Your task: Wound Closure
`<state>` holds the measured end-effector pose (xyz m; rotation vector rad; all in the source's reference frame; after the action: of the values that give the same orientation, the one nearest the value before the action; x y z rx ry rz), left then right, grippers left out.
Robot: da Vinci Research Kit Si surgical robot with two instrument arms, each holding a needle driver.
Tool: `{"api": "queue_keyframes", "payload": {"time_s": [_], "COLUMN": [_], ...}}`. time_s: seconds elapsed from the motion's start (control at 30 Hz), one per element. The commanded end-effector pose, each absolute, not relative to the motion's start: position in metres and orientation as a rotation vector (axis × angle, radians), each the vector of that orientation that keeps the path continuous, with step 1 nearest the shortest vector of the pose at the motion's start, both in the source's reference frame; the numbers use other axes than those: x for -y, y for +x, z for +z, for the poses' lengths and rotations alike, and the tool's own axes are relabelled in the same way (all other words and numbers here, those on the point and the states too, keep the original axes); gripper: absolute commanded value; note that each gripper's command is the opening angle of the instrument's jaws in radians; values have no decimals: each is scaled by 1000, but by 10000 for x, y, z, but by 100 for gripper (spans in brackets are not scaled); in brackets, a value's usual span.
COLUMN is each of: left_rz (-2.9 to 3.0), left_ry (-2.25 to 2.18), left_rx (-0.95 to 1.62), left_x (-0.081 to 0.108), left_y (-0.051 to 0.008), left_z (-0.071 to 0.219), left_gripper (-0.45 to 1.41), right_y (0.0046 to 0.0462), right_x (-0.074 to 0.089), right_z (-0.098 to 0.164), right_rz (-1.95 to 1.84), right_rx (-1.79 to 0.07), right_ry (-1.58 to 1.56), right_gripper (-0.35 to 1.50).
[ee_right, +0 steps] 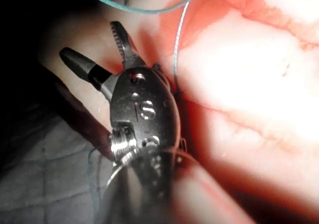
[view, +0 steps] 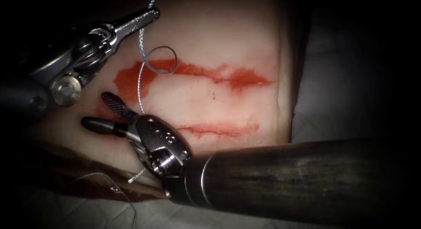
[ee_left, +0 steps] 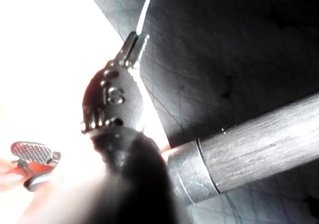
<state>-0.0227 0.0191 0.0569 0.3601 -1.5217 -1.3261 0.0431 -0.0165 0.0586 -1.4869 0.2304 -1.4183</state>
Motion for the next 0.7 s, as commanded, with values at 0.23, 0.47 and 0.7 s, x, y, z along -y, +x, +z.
{"api": "queue_keyframes", "payload": {"time_s": [0.23,0.47,0.7], "left_rz": [-1334,-1361,-1437], "left_ry": [367,372,385], "left_rx": [1490,1433,1356], "left_x": [-163,-127,-98], "left_y": [-211,-184,-135], "left_z": [578,594,614], "left_gripper": [-45,-45,-45], "right_y": [435,428,421], "right_x": [148,127,120], "right_z": [594,583,576], "right_rz": [-1375,-1325,-1325], "right_rx": [-186,-134,-123], "right_ry": [-1494,-1569,-1578], "right_gripper": [100,98,98]}}
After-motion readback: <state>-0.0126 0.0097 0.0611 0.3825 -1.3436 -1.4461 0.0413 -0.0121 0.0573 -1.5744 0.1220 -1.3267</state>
